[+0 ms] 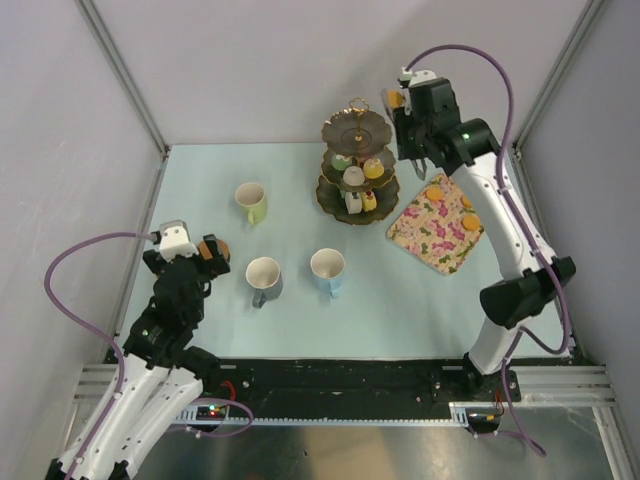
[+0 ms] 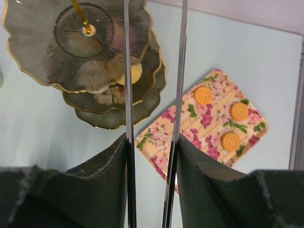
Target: Serve the afternoon tea
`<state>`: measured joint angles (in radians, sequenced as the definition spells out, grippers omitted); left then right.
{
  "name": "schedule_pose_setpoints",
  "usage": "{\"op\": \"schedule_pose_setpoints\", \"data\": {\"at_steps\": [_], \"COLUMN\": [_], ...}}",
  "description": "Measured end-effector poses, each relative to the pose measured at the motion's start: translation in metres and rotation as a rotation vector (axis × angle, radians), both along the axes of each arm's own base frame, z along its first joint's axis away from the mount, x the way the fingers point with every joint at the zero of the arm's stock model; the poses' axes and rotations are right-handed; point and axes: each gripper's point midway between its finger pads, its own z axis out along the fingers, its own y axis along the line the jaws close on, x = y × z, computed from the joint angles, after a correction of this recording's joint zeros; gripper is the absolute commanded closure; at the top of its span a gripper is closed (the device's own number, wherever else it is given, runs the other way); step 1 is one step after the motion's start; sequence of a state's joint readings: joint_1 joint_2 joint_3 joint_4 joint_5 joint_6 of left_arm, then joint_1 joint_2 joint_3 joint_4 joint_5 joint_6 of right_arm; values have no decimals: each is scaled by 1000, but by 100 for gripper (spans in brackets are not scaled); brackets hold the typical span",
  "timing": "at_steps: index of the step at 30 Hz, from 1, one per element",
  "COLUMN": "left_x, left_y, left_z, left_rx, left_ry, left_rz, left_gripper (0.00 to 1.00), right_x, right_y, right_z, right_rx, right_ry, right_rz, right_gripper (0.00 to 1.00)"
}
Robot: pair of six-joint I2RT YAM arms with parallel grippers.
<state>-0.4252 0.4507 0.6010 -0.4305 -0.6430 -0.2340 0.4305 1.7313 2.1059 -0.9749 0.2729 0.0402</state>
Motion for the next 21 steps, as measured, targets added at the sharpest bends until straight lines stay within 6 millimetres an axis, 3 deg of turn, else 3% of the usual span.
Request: {"op": "schedule_pose_setpoints", "data": {"at_steps": [5,9,21], "left_x": [0,-1,-1], "left_y": [0,1,1], "left_z": [1,2,3], "left_rx": [-1,-2,0], "left_ry": [-3,-11,-12], "left_rz": [0,0,-1], "left_gripper": [2,2,2], "right_x": [17,20,20], "right_y": [28,42,56], "right_z": [-14,-19,-41], "right_rx": [-6,2,0], "right_ry": [22,34,89], "right_rz": [62,100,141], "right_gripper": [59,58,54]}}
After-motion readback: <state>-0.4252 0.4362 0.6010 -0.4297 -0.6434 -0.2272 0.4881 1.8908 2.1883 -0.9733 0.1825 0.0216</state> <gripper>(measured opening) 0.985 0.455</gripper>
